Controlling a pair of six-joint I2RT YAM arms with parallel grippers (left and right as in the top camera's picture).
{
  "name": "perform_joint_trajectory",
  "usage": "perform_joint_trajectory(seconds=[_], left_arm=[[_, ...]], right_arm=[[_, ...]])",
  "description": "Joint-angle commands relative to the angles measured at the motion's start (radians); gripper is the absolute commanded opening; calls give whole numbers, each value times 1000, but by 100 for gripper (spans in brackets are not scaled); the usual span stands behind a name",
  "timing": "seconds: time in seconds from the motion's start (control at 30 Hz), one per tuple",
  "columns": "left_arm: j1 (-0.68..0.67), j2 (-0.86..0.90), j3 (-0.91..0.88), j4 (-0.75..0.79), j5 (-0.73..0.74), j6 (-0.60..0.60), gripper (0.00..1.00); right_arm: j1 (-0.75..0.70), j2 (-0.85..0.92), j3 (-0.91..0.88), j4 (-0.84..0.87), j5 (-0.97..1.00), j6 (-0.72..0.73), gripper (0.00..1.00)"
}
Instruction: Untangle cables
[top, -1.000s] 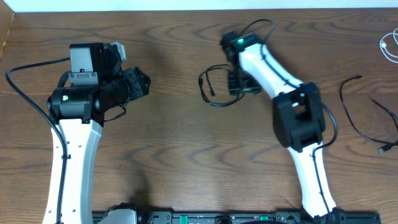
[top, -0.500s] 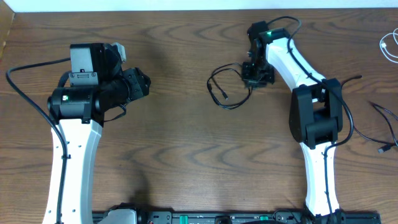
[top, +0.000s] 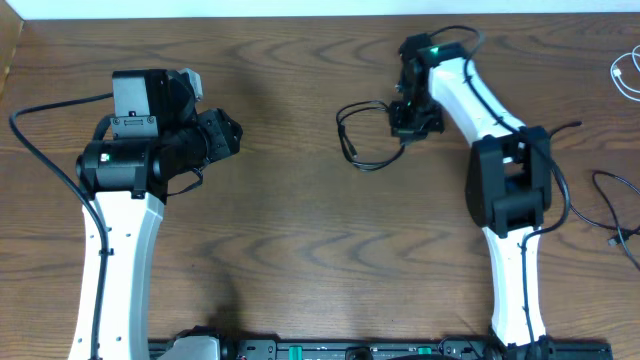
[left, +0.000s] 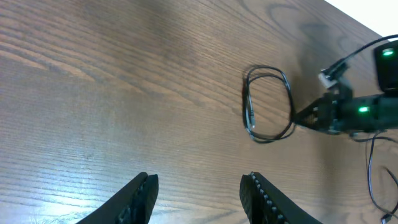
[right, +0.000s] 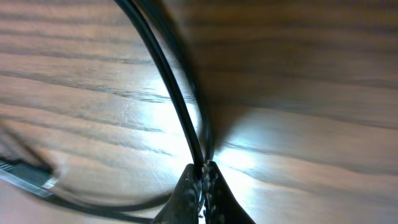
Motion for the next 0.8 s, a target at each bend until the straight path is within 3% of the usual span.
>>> perform_joint_trajectory(seconds=[0.0,0.23,0.37,0.77], left_arm=[[5,2,7,-2,-14,17,48],[5,2,7,5,-14,17,48],[5,2,7,18,-14,17,48],[5,3,7,41,-14,16,48]], right_arm=[[-69,-197,60,-9,16,-43,1],[-245,-457,60,-66,48,-47,1],[-424,-556,60,-95,80,-47,1],[-925,-583,59,-115,10,-52,1]])
